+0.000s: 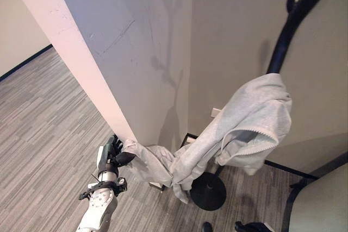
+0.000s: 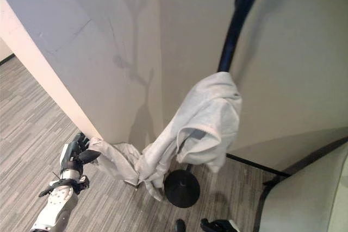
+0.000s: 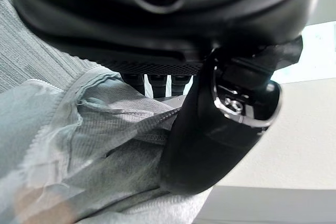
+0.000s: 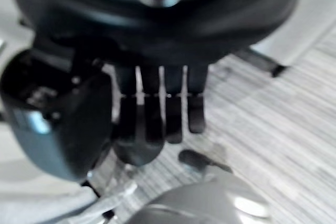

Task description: Hang the clothes on the sofa on the clothes rack.

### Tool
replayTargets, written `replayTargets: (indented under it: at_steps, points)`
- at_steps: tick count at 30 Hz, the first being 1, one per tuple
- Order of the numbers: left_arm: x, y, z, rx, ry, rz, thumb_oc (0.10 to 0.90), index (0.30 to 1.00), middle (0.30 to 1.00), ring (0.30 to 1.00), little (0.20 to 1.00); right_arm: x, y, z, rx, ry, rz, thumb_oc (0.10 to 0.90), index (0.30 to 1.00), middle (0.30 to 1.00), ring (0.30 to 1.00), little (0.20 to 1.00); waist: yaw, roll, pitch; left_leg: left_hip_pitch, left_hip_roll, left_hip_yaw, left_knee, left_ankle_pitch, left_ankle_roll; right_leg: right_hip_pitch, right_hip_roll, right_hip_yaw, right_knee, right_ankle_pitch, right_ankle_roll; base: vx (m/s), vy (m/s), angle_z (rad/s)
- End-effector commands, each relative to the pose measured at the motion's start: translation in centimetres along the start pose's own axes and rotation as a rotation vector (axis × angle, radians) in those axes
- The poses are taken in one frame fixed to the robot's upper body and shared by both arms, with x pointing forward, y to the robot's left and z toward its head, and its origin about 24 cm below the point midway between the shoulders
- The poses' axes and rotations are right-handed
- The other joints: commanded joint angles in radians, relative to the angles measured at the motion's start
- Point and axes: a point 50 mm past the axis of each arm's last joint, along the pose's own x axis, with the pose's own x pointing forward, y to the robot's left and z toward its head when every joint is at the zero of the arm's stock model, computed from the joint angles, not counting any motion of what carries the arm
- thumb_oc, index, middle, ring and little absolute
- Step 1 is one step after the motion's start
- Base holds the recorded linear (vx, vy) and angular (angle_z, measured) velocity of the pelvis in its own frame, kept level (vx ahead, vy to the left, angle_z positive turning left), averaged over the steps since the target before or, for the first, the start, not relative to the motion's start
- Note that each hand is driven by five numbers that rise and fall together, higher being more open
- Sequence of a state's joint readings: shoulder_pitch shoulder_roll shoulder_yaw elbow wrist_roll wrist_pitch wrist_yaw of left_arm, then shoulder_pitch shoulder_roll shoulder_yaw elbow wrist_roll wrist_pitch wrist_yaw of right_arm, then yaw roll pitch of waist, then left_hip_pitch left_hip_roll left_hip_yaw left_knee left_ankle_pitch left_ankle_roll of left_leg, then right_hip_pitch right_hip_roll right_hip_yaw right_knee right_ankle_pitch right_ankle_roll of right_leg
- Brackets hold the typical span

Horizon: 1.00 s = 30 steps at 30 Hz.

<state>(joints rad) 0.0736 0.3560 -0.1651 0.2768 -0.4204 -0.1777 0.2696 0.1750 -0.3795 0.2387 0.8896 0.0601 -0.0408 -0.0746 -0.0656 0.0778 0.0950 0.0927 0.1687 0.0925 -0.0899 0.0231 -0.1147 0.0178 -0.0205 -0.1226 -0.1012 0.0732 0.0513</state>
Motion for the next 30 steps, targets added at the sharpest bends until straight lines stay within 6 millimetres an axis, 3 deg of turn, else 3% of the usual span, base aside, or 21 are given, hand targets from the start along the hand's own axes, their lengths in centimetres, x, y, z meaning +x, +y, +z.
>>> replayTargets:
  at_steps: [1,2,3,4,6,12,17,24,30]
  points:
    - [0.2,-6.8,0.7,0.027,-0.061,-0.319,0.800,0.900,0.900,0.900,0.900,0.2,0.1,1.4,-0.102,-0.076,-0.029,0.800,0.900,0.900,0.900,0.900,-0.050,-0.052,-0.032,0.005,0.051,0.007,0.040,-0.044,-0.017,0.015,-0.037,-0.021,0.017,-0.085,0.046,0.02,-0.014,0.06]
    - [0.3,-6.8,0.7,0.030,-0.064,-0.312,0.737,0.806,0.806,0.806,0.806,0.2,0.2,2.0,-0.100,-0.103,-0.025,0.800,0.900,0.900,0.900,0.900,-0.050,-0.053,-0.034,0.010,0.051,0.006,0.037,-0.044,-0.017,0.018,-0.036,-0.022,0.017,-0.086,0.045,0.03,-0.025,0.08]
    - [0.3,-6.7,0.8,0.031,-0.066,-0.304,0.400,0.300,0.300,0.300,0.300,0.1,0.5,2.9,-0.084,-0.153,-0.009,0.800,0.900,0.900,0.900,0.900,-0.050,-0.053,-0.036,0.015,0.053,0.008,0.032,-0.044,-0.018,0.021,-0.034,-0.022,0.016,-0.088,0.045,0.02,-0.020,0.05]
    - [0.3,-6.7,0.7,0.031,-0.066,-0.304,0.400,0.300,0.300,0.300,0.300,0.0,0.4,2.9,-0.084,-0.153,-0.009,0.800,0.900,0.900,0.900,0.900,-0.050,-0.053,-0.036,0.016,0.053,0.008,0.032,-0.044,-0.018,0.021,-0.034,-0.022,0.016,-0.088,0.045,0.02,-0.023,0.03]
    - [0.2,-6.1,1.3,0.049,-0.102,-0.283,0.400,0.300,0.300,0.300,0.300,-0.4,0.0,5.7,-0.104,-0.291,-0.025,0.800,0.900,0.900,0.900,0.900,-0.048,-0.051,-0.037,0.024,0.057,0.010,0.028,-0.044,-0.020,0.029,-0.032,-0.021,0.014,-0.092,0.044,0.00,0.000,0.00]
    - [-0.2,-5.5,2.6,0.037,-0.166,-0.264,0.400,0.300,0.300,0.300,0.300,-0.4,0.0,8.5,-0.194,-0.396,-0.061,0.800,0.900,0.900,0.900,0.900,-0.030,-0.039,-0.036,0.024,0.060,0.006,0.030,-0.040,-0.020,0.031,-0.029,-0.024,0.014,-0.097,0.042,0.00,-0.003,-0.01]
    - [-0.7,-6.0,4.1,-0.018,-0.230,-0.287,0.400,0.300,0.300,0.300,0.300,-0.1,2.0,13.0,-0.248,-0.532,-0.033,0.800,0.900,0.900,0.900,0.900,-0.005,-0.019,-0.030,0.011,0.058,-0.006,0.035,-0.033,-0.019,0.027,-0.031,-0.032,0.014,-0.098,0.040,0.00,0.000,0.01]
    - [-1.1,-6.1,6.2,-0.002,-0.326,-0.318,0.400,0.300,0.300,0.300,0.300,-0.2,4.4,15.5,-0.291,-0.606,0.049,0.800,0.900,0.900,0.900,0.900,0.020,0.004,-0.027,-0.010,0.052,-0.022,0.033,-0.018,-0.021,0.015,-0.038,-0.044,0.014,-0.098,0.038,-0.01,0.009,0.07]
    - [-1.5,-3.5,11.6,0.125,-0.592,-0.270,0.400,0.300,0.300,0.300,0.300,-0.6,4.5,15.8,-0.309,-0.645,0.072,0.800,0.900,0.900,0.900,0.900,0.027,0.021,-0.035,-0.013,0.054,-0.027,0.019,-0.007,-0.027,0.015,-0.037,-0.054,0.014,-0.105,0.036,0.00,-0.005,0.09]
